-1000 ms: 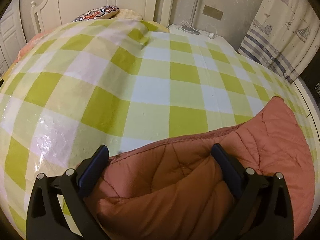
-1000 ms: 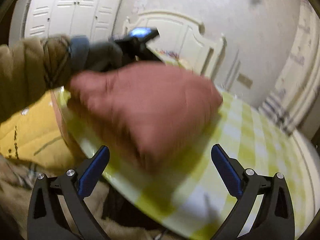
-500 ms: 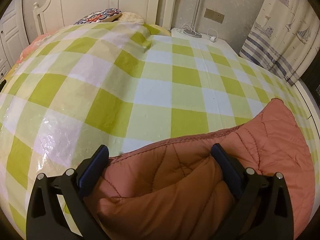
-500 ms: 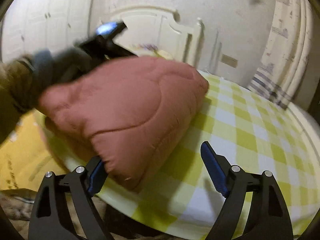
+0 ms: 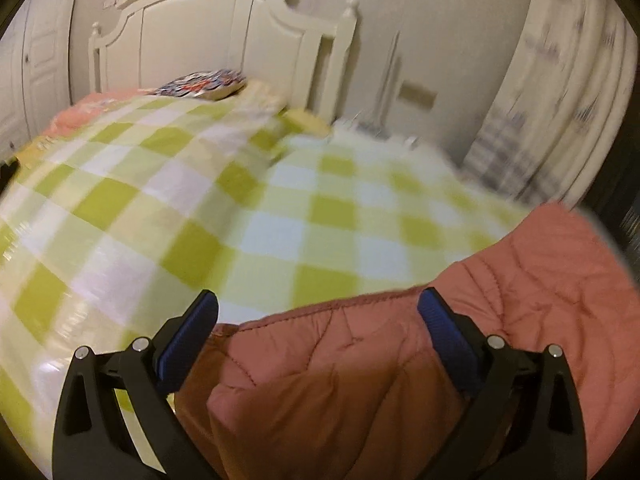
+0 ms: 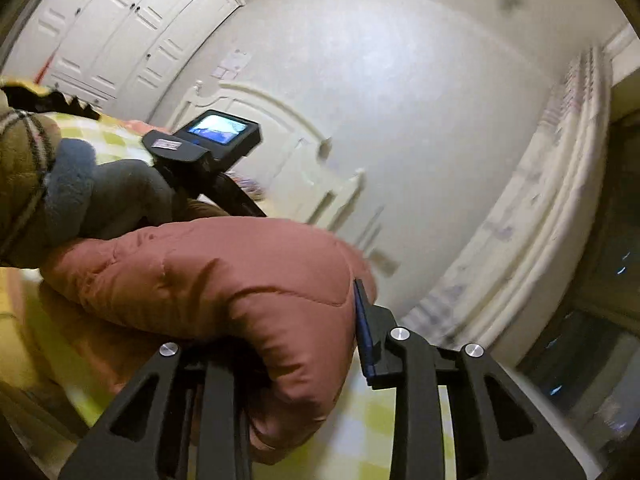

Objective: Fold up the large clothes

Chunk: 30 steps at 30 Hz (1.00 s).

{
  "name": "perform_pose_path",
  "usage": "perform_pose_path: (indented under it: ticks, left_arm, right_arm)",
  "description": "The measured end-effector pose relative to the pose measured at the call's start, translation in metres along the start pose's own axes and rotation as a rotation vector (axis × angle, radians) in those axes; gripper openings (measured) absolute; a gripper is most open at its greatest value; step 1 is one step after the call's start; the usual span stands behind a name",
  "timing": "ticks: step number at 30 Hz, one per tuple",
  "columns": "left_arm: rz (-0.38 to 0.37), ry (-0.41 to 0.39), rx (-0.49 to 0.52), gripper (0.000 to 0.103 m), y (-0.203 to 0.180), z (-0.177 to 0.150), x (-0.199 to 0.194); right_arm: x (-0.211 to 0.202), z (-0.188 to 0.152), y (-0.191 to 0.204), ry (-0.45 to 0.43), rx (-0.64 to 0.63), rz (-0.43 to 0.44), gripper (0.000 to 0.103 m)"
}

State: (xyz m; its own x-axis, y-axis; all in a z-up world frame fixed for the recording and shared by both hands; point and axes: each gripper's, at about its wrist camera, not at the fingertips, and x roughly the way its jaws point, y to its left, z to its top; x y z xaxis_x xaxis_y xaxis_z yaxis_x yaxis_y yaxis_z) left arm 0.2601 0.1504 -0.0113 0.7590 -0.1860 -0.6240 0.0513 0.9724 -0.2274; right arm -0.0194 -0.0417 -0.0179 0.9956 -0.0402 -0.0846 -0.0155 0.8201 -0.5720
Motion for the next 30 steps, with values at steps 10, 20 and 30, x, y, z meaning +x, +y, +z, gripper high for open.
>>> perform_pose_path:
  ticks: [10, 20, 30]
  left_arm:
    - [0.095, 0.115, 0.126, 0.1, -0.082, 0.005, 0.056]
    - [0.087, 0.126, 0.08, 0.101, -0.062, 0.002, 0.057]
    - [0.047, 0.156, 0.087, 0.101, -0.053, 0.004, 0.052]
  right_arm:
    - [0.071, -0.08, -0.06, 0.499, 0.219, 0.113, 0.032]
    - [0.006, -0.024, -0.116, 0.27, 0.452, 0.472, 0.054]
    - [0.065, -0.035, -0.008, 0.388, 0.252, 0.394, 0.062]
